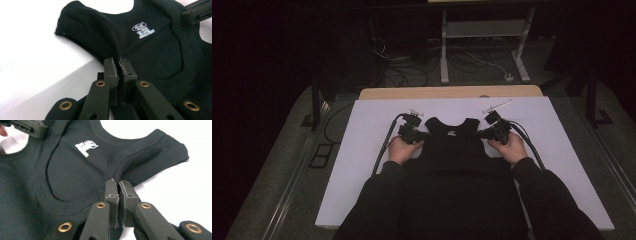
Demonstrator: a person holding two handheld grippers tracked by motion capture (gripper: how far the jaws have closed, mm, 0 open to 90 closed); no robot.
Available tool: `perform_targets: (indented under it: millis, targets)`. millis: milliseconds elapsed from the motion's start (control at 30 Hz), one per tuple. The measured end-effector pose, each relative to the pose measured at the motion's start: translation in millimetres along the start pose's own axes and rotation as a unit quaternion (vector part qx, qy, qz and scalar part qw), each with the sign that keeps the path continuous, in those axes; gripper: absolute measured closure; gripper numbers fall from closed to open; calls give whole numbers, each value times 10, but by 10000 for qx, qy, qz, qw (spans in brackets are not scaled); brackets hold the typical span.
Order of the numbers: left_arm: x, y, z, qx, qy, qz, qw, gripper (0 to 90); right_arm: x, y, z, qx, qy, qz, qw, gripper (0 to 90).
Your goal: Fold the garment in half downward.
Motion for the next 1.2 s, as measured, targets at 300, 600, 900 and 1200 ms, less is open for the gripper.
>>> perform_targets:
  millis: [300, 600, 900, 1200]
  targets:
    - [-41, 93, 66, -53, -87, 227, 9997, 846, -45, 115, -90, 147, -37, 239, 9996, 845]
    - [-43, 234, 147, -210, -28, 358, 9991, 845, -57, 249, -148, 299, -141, 357, 9988, 845]
    - [-58, 345, 234, -263, -88, 451, 9986, 845, -75, 381, -257, 369, -152, 474, 9981, 844]
    - [-81, 444, 317, -363, -90, 561, 9977, 845, -98, 470, -332, 392, -132, 550, 9976, 843]
Point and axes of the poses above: each handheld gripper's, and its own axes: y roughly backward along the jaws, x roughly out of its top, z roughly to its right, the point moved 10 cm from there along -y, roughly forward along the jaws, and after that the axes turned 2 degrees about y, right-handed, at the moved point
